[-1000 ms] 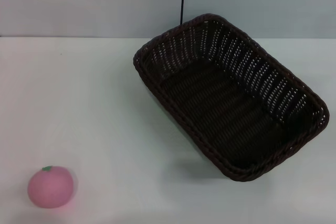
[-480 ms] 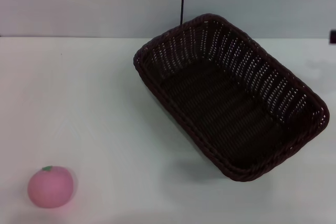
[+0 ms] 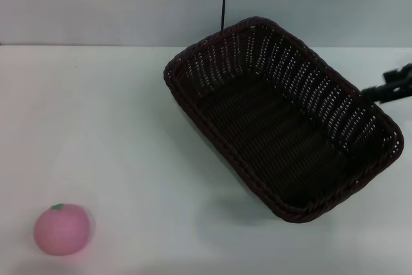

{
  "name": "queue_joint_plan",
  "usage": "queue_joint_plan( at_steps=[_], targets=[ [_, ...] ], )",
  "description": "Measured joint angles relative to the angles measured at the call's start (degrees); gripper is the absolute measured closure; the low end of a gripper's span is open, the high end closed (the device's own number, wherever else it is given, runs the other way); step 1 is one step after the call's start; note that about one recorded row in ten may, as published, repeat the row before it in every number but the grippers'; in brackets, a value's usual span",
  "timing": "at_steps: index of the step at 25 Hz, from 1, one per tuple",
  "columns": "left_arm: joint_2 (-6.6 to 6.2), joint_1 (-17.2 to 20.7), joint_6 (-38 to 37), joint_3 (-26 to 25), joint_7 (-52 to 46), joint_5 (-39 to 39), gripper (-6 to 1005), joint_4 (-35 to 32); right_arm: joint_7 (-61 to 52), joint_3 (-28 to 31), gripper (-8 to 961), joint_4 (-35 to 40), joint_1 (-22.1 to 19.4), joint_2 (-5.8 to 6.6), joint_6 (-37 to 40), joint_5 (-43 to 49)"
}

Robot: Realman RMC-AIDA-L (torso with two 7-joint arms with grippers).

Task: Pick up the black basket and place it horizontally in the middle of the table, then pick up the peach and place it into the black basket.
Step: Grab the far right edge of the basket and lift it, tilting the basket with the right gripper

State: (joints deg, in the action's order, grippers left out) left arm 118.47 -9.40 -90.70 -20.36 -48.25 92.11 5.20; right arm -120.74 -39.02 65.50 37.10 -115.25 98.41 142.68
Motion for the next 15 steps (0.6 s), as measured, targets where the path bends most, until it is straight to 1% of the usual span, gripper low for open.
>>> queue_joint_plan(
  at_steps=[2,3,5,8,15],
  targets=[
    [0.01,0.09,-0.07,0.53,-0.20,0.00,879,-0.02,-0.20,-1.98,167,-1.29,0.42,-0.64,-1.56,0.84],
    [0.00,0.10,-0.11,0.66,-0.43,0.00,879,-0.02,-0.21,-3.90,168,-3.03,0.74,-0.91,-3.10,0.87],
    [0.00,0.10,-0.11,0.66,-0.43,0.00,879,-0.02,-0.20,-4.46,168,-3.81,0.92,-1.01,-3.68,0.88],
    [-0.07,0.09,-0.03,0.77,-0.68,0.00,879,-0.02,0.09,-4.97,199,-7.32,1.84,-1.25,-5.57,1.11],
    [-0.15,0.19,0.09,0.77,-0.76,0.00,879,-0.06,2.42,-5.82,271,-8.86,1.92,-1.23,-5.92,1.11]
  ],
)
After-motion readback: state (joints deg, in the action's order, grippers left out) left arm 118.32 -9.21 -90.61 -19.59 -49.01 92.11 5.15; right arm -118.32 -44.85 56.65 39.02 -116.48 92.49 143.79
